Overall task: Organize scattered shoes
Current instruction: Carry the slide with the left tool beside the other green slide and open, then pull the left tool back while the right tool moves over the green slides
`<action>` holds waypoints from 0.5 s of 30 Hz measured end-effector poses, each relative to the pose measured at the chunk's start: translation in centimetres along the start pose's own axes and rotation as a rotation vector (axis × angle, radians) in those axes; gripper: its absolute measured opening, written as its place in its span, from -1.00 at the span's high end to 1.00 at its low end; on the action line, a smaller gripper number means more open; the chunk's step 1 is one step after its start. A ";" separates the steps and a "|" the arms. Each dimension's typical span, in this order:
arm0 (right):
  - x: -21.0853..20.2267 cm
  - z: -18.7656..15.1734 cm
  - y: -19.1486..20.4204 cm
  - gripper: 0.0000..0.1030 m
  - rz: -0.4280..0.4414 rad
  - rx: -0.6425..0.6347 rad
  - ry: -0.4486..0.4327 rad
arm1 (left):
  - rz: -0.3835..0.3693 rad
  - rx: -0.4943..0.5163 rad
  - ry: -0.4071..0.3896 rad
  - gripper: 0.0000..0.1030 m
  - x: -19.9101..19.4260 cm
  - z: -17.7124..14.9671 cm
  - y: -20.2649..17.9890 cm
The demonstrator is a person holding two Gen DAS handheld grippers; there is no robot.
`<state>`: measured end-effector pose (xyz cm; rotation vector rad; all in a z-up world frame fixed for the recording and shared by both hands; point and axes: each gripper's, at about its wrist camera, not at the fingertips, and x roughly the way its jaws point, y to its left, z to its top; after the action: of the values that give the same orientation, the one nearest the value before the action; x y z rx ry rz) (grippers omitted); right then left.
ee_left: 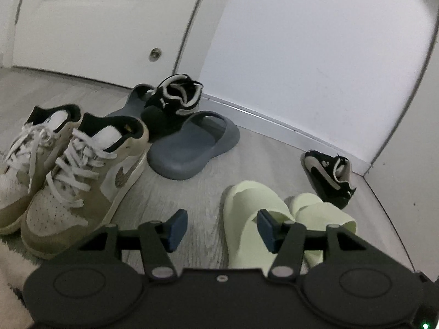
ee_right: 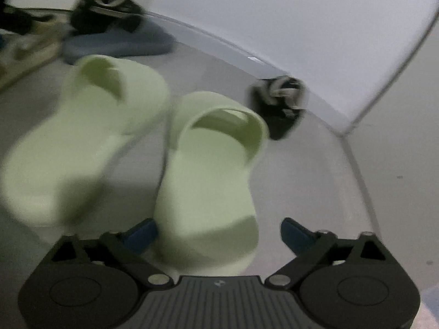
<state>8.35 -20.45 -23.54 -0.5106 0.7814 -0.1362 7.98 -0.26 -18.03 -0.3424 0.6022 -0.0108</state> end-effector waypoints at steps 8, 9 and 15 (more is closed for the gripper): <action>-0.3 0.0 -0.7 0.48 0.175 0.082 0.008 | 0.008 0.001 0.013 -0.11 0.4 -0.1 -0.1; -0.3 -0.1 -0.1 0.50 0.187 0.061 0.010 | 0.007 0.002 0.015 -0.11 0.5 -0.1 -0.1; 0.3 -0.2 0.2 0.55 0.139 0.012 0.023 | 0.006 0.012 0.031 -0.11 1.0 -0.2 -0.3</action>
<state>8.42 -20.42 -23.94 -0.4424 0.8358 -0.0183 8.74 -0.67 -18.63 -0.3295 0.6335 -0.0143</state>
